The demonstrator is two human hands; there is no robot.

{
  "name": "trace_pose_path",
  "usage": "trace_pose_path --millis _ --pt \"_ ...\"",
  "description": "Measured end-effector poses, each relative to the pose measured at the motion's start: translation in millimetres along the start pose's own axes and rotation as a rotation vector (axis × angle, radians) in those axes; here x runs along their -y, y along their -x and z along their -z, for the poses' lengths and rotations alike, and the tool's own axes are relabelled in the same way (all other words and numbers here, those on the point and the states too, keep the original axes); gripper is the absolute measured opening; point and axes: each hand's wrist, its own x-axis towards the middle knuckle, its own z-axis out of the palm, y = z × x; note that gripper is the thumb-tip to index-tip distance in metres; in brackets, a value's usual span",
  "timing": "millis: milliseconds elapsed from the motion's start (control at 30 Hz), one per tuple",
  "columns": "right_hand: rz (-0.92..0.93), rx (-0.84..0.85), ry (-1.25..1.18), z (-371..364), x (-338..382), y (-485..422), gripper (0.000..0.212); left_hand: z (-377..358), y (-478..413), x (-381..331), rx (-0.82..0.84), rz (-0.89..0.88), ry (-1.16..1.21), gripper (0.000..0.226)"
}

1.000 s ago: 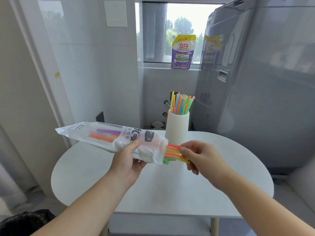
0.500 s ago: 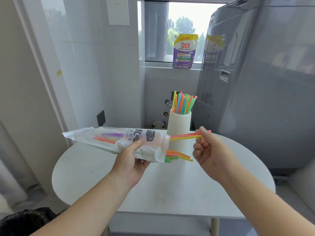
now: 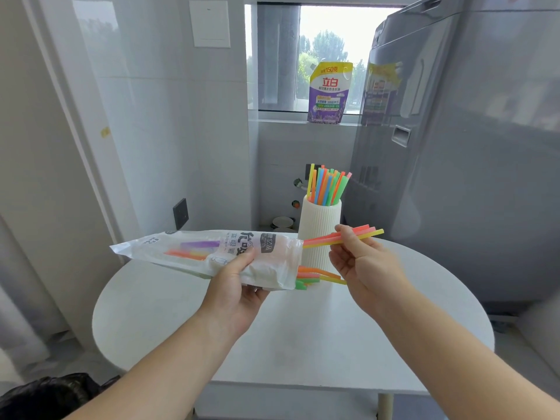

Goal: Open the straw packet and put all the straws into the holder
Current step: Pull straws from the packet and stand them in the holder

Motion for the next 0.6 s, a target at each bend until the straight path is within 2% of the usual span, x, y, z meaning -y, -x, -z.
trace_pose_path --millis 300,600 --pt "0.393 0.011 0.173 22 67 -7 0.019 13 -10 -10 -0.094 -0.063 0.04 0.035" --pt "0.743 -0.083 0.276 13 110 6 0.015 13 -14 -6 -0.074 -0.035 0.024 0.026"
